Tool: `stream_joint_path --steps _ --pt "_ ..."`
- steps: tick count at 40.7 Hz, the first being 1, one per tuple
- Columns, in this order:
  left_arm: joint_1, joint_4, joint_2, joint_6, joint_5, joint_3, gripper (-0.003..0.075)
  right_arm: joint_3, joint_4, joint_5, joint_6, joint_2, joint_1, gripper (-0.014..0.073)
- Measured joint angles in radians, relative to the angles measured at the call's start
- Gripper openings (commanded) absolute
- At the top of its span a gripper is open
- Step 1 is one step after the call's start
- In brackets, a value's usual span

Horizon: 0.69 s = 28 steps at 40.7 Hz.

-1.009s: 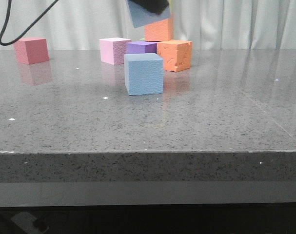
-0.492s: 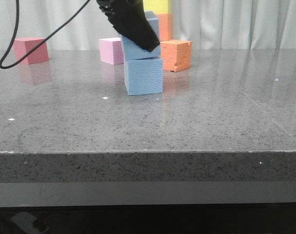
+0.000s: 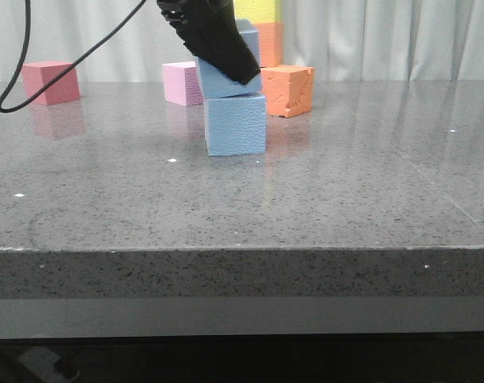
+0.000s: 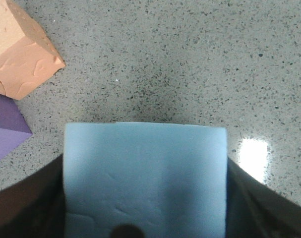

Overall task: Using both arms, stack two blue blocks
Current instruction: 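Lower the cube onto the placed cube, open the left gripper, withdraw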

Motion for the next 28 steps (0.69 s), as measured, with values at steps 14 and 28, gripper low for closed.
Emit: stream_joint_path --steps 14,28 --pt "0.000 0.000 0.000 0.047 -0.002 0.000 0.0503 0.000 0.000 0.000 0.000 0.000 0.000 0.0603" --pt "0.000 0.000 0.000 0.055 -0.006 0.000 0.0635 0.000 0.000 0.000 0.000 0.000 0.000 0.0603"
